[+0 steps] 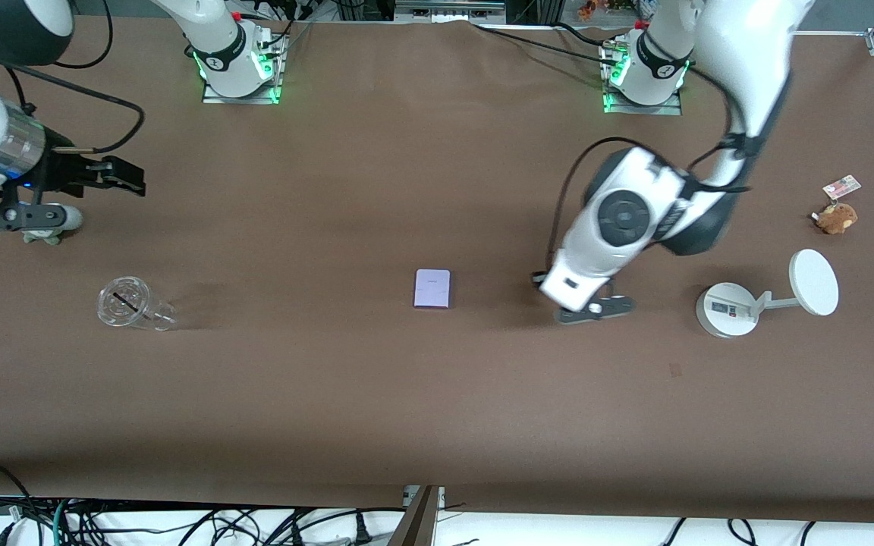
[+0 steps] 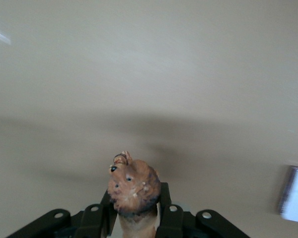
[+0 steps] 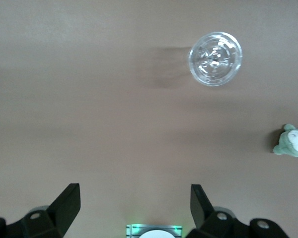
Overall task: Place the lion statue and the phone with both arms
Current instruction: 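Lift the lion with the left gripper while the right gripper starts reaching, then lower the lion beside the lamp while the right gripper reaches the phone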
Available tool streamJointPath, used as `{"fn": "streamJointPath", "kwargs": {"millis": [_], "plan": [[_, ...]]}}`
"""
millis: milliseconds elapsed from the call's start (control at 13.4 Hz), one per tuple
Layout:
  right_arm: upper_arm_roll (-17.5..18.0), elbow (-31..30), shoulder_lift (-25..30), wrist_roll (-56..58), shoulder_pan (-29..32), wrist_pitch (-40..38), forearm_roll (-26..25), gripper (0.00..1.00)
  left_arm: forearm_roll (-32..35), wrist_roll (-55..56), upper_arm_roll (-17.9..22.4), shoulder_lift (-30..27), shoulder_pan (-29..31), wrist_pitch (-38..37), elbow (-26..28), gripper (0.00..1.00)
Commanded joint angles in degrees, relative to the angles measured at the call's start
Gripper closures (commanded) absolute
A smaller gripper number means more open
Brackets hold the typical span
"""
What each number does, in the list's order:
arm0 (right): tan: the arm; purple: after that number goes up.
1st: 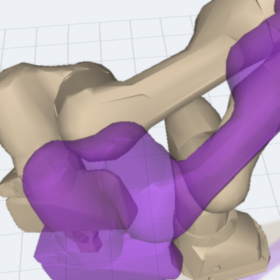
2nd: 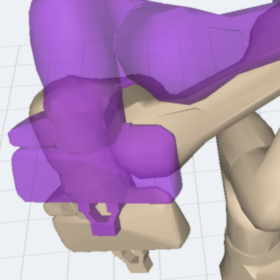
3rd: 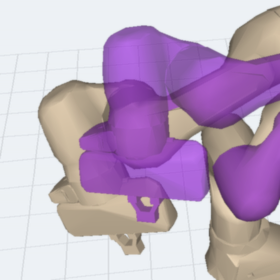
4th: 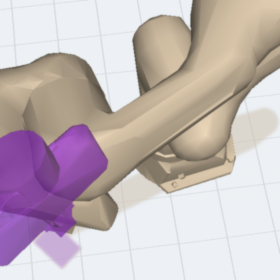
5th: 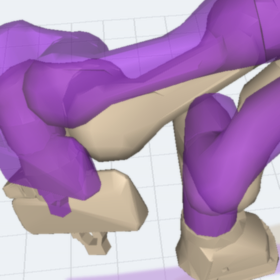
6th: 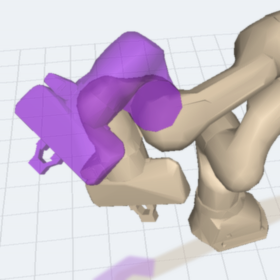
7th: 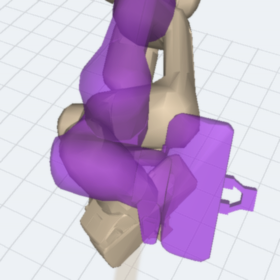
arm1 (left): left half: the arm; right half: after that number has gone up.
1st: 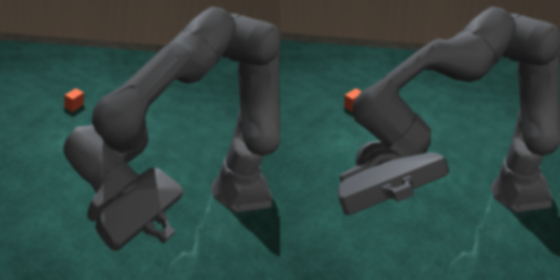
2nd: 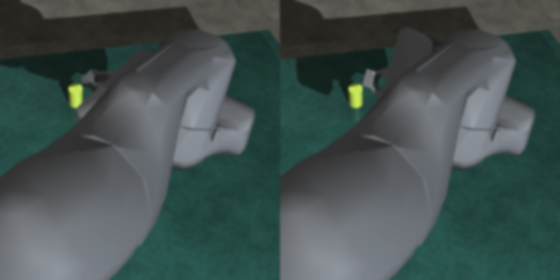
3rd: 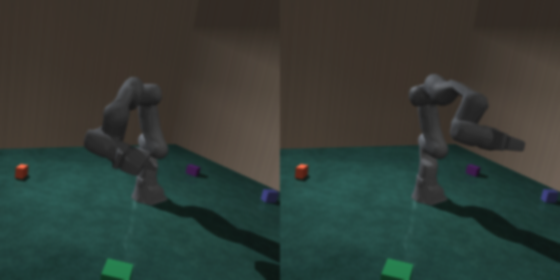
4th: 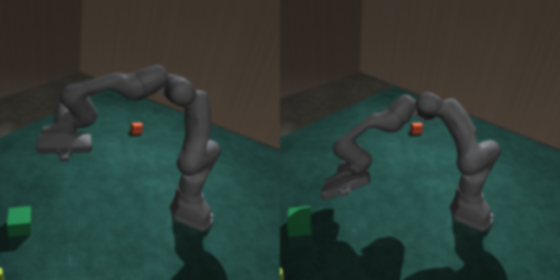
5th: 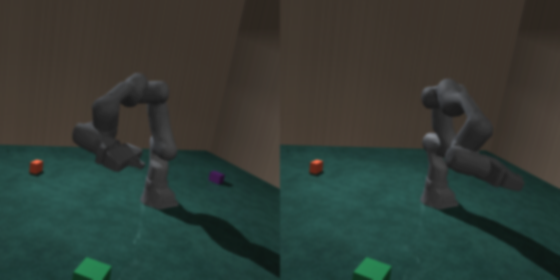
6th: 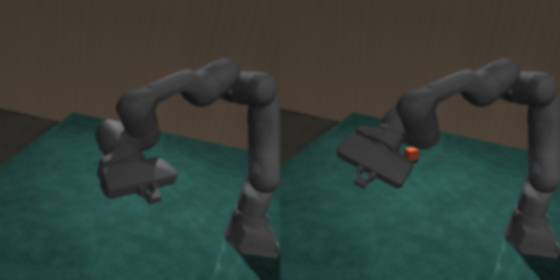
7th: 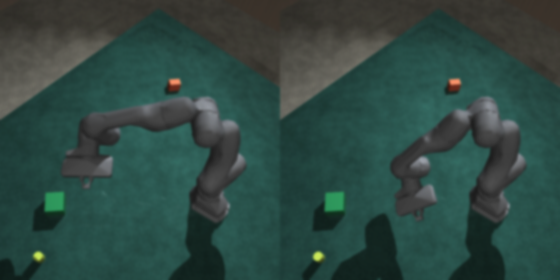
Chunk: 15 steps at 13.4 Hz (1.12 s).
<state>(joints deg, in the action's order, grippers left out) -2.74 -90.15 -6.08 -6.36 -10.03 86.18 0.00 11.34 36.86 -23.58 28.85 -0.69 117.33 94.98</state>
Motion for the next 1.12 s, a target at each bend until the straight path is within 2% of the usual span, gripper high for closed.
{"fn": "streamJointPath", "kwargs": {"millis": [0, 225, 599, 899, 974, 1048], "plan": [[0.0, 1.5, -2.7, -7.6, -5.2, 2.2, -0.5, 0.02, 1.6, -12.4, -0.4, -1.0, 6.9, -3.0, 1.6, 0.81], [0.0, 3.2, -7.3, -14.5, -10.9, 8.4, -0.3, 0.02, 1.7, -21.0, -0.2, 1.7, 13.1, -2.8, 2.1, 0.81], [0.1, 15.8, -21.1, -21.6, -17.6, 10.4, 3.7, 0.02, 3.0, -26.8, 0.0, 5.3, 16.2, 2.6, 3.4, 0.81], [0.1, 17.6, -29.2, -24.8, -22.8, 21.4, 4.7, 0.02, 4.5, -27.4, 0.0, 6.1, 17.8, 14.7, 11.0, 0.79], [0.1, 17.6, -31.2, -24.8, -23.6, 24.0, 5.6, 0.02, 4.5, -27.3, 0.0, 6.3, 17.8, 15.6, 11.6, 0.74], [0.1, 17.7, -32.9, -24.8, -24.5, 26.1, 5.9, 0.02, 4.5, -27.3, 0.0, 6.2, 17.9, 15.6, 11.6, 0.60]]}}
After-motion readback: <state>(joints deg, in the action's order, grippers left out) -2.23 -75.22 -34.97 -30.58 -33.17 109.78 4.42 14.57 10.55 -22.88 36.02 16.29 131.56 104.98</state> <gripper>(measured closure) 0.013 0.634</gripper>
